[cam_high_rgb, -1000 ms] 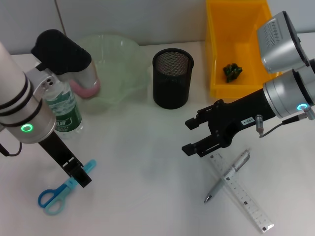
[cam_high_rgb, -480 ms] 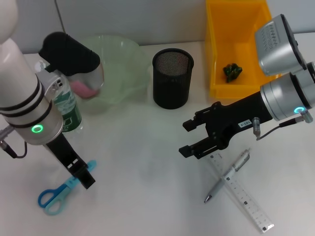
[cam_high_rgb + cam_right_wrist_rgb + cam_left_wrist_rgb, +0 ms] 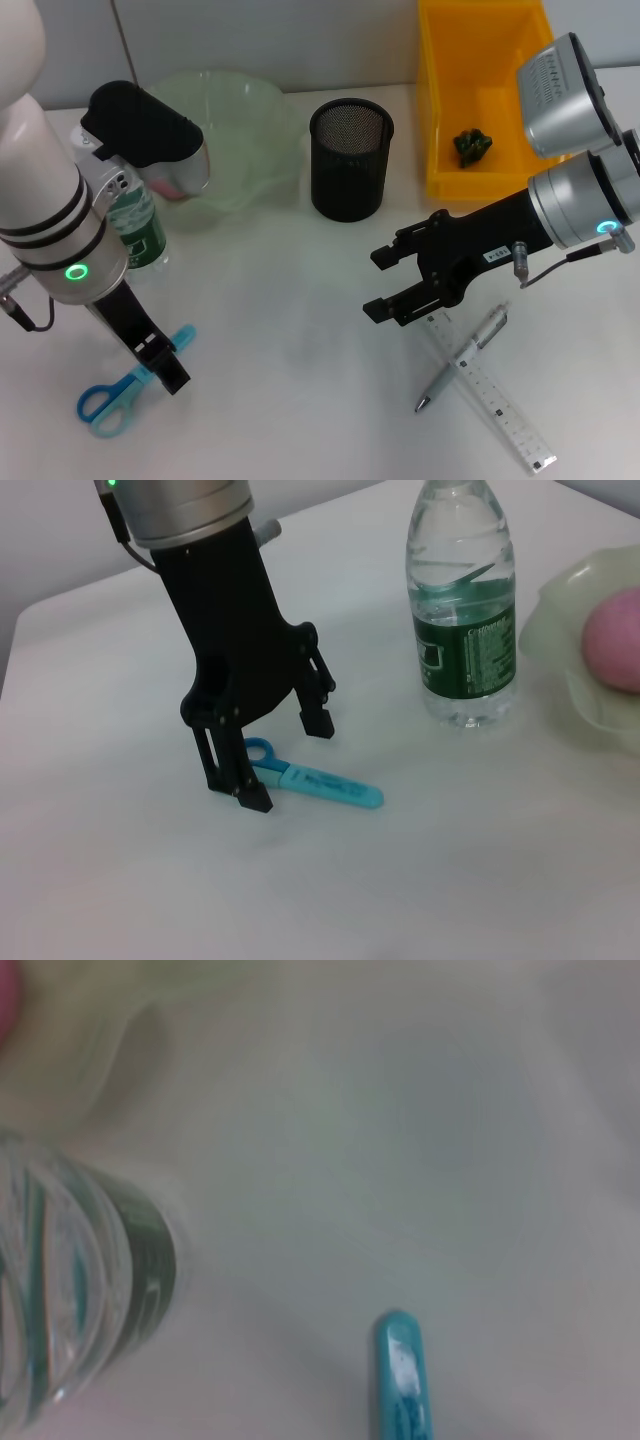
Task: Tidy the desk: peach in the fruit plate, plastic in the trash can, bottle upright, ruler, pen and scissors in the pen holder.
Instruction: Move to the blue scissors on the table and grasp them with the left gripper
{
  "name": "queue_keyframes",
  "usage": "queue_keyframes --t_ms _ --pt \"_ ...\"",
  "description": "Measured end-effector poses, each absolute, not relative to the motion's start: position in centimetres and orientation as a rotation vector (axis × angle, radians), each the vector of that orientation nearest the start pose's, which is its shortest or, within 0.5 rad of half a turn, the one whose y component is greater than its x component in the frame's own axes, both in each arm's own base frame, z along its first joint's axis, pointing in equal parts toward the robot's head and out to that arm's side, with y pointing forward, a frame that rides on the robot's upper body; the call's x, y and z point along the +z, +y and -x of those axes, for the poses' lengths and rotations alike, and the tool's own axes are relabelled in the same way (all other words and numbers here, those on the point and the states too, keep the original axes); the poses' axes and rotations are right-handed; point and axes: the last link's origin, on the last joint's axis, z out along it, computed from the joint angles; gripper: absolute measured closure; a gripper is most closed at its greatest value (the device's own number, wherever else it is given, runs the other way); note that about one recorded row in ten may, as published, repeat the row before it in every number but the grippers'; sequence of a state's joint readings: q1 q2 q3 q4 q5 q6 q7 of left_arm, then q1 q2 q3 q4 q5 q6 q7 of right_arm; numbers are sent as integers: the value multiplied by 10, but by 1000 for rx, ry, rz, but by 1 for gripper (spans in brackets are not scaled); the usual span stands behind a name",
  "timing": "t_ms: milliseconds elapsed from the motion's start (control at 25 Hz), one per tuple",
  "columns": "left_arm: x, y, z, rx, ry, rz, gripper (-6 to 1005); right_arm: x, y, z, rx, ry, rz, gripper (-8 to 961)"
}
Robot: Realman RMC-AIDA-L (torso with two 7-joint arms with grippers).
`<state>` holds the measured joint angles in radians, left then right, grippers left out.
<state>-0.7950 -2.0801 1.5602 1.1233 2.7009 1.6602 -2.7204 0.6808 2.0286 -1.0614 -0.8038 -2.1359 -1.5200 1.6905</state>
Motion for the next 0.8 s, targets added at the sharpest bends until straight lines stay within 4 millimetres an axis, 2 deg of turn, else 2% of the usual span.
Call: queue_keyframes --t_ms 800 --pt "-45 356 178 990 -884 2548 249 -17 361 -207 149 498 3041 181"
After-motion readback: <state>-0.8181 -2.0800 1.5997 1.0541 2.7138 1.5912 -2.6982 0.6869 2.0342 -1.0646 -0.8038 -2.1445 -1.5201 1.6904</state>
